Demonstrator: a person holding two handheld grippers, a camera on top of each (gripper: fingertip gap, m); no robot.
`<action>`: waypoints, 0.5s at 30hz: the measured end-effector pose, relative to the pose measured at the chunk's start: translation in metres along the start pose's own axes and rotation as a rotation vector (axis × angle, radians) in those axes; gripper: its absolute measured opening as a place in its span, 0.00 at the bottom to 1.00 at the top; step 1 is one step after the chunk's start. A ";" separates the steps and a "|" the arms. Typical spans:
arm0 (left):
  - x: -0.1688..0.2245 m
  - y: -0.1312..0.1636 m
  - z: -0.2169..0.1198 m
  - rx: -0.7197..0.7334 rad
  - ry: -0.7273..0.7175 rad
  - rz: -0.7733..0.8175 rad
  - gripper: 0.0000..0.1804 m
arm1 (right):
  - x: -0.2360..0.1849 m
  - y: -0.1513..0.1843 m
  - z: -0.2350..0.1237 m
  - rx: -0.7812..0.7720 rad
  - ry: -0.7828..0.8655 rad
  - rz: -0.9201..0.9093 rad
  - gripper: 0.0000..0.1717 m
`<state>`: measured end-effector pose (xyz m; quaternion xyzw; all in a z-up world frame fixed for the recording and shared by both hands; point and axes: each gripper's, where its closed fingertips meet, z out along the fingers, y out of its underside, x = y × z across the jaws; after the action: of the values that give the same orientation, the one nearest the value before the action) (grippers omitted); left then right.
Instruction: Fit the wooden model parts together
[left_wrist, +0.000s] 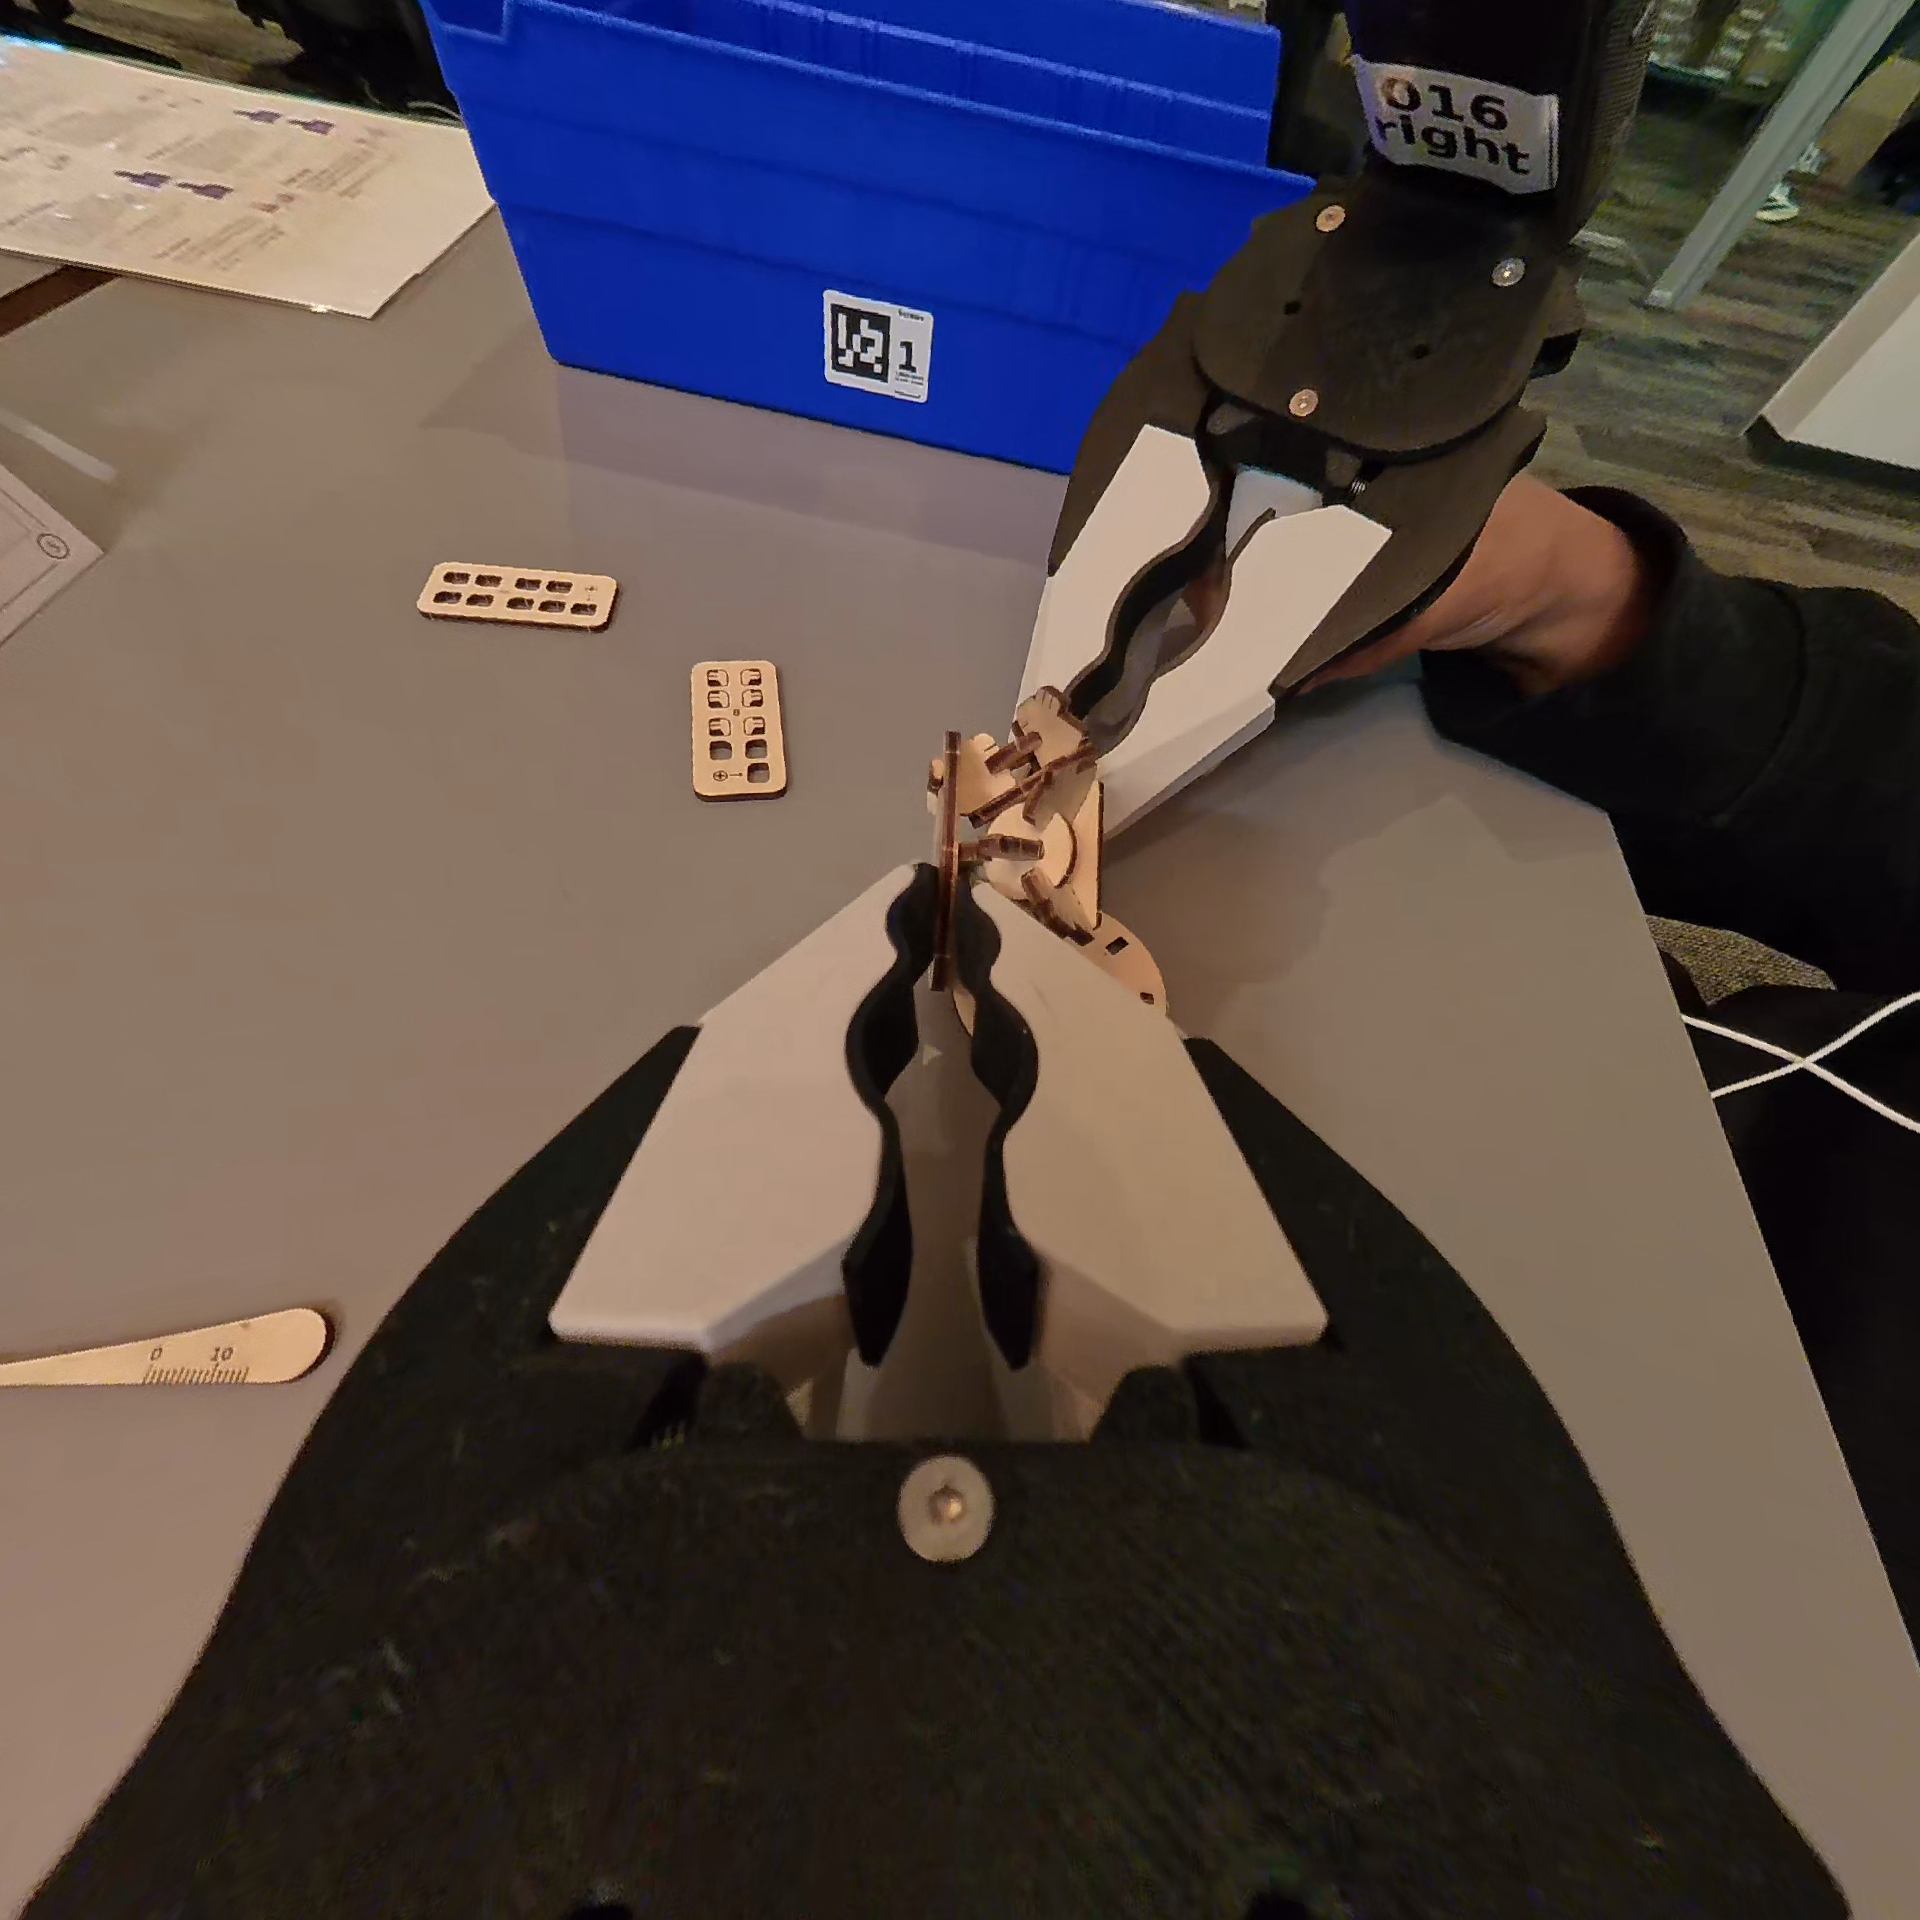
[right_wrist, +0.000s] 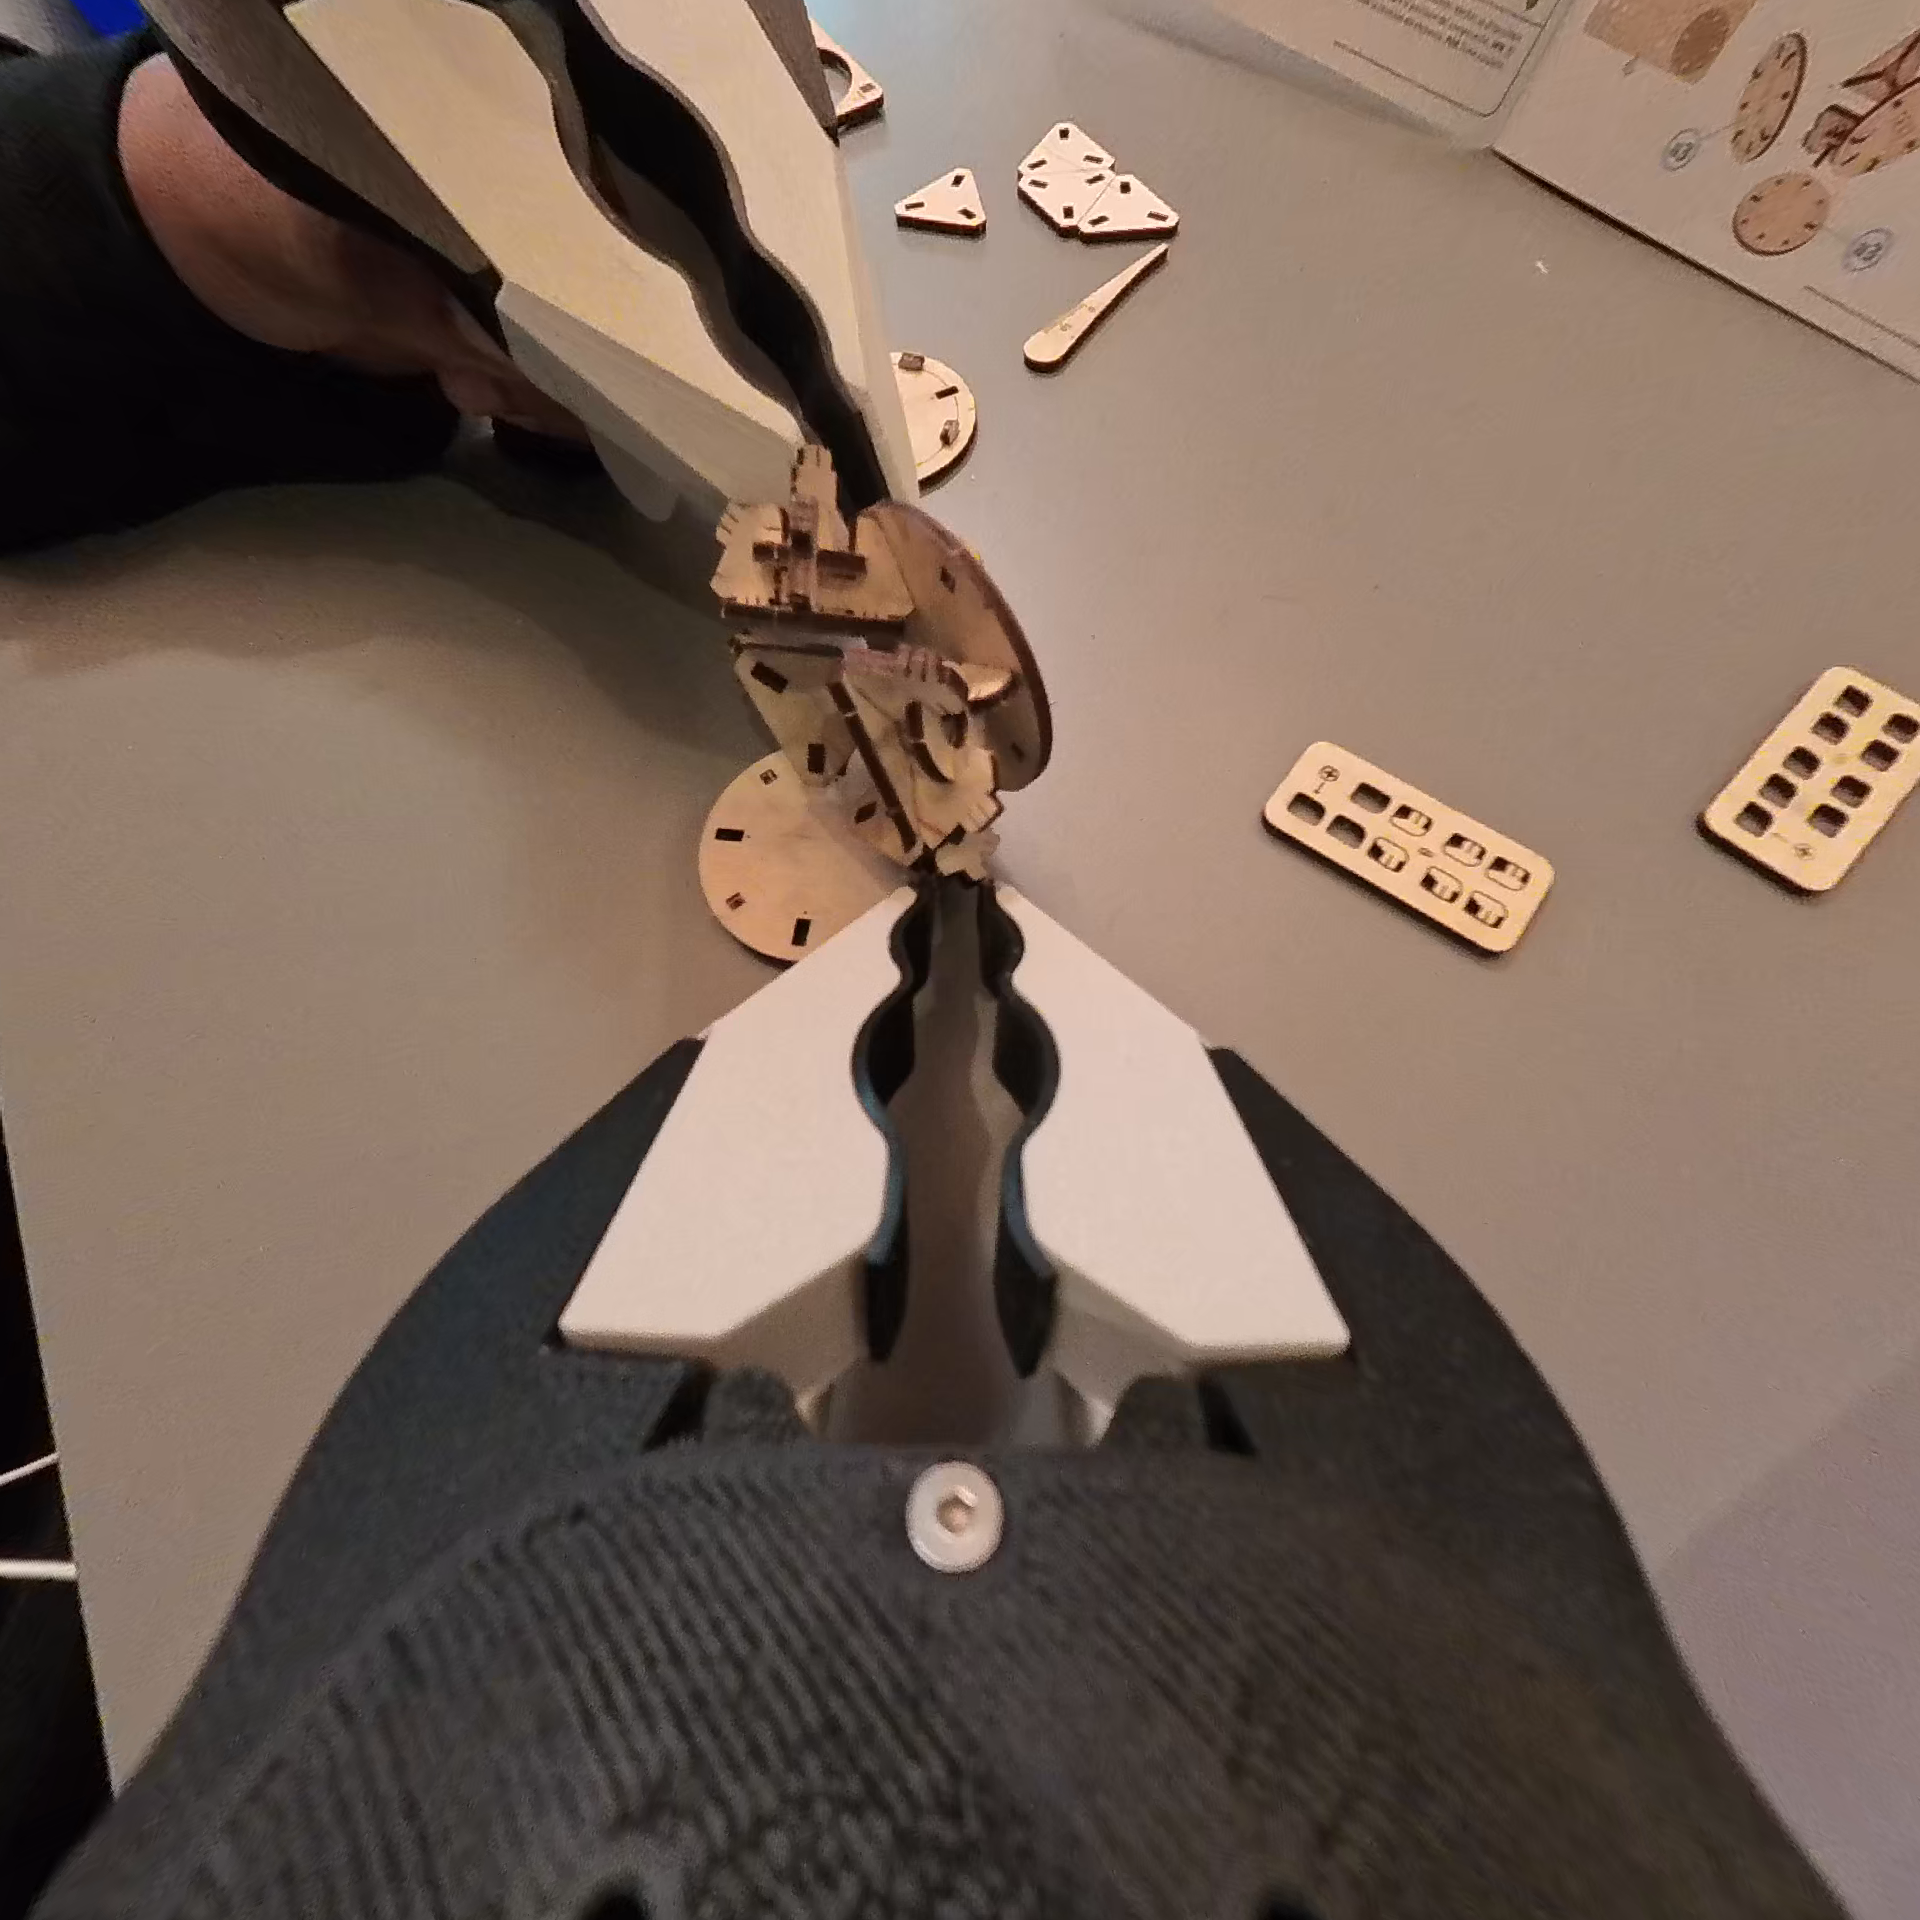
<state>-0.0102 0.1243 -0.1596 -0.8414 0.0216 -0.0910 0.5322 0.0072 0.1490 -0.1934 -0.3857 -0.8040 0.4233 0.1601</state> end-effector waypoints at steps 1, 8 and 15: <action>0.000 0.001 0.000 -0.003 -0.001 -0.001 0.00 | 0.000 0.000 0.000 -0.002 0.002 0.001 0.04; 0.000 0.003 0.001 -0.019 -0.013 0.014 0.00 | 0.002 0.001 0.001 -0.007 0.006 0.012 0.04; 0.000 0.005 0.000 -0.031 -0.012 0.031 0.00 | 0.001 0.000 0.000 -0.003 0.005 0.009 0.04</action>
<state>-0.0102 0.1225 -0.1639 -0.8496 0.0329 -0.0775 0.5207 0.0064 0.1502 -0.1938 -0.3906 -0.8025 0.4219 0.1595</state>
